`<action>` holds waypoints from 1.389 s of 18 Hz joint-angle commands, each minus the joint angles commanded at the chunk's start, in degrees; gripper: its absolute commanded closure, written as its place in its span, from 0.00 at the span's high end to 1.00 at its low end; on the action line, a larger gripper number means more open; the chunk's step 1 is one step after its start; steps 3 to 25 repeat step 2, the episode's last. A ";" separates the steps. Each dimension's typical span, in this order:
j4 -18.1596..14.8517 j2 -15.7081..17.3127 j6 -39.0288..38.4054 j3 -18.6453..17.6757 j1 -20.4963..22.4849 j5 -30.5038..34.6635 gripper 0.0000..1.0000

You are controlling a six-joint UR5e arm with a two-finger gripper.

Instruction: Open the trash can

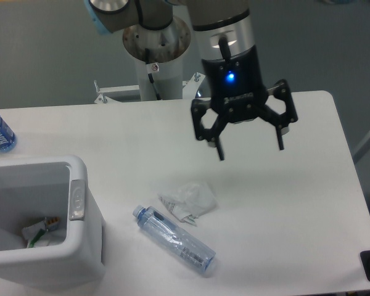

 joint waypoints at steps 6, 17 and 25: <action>-0.62 0.53 3.88 -0.79 1.32 0.00 1.00; -0.62 0.53 3.88 -0.79 1.32 0.00 1.00; -0.62 0.53 3.88 -0.79 1.32 0.00 1.00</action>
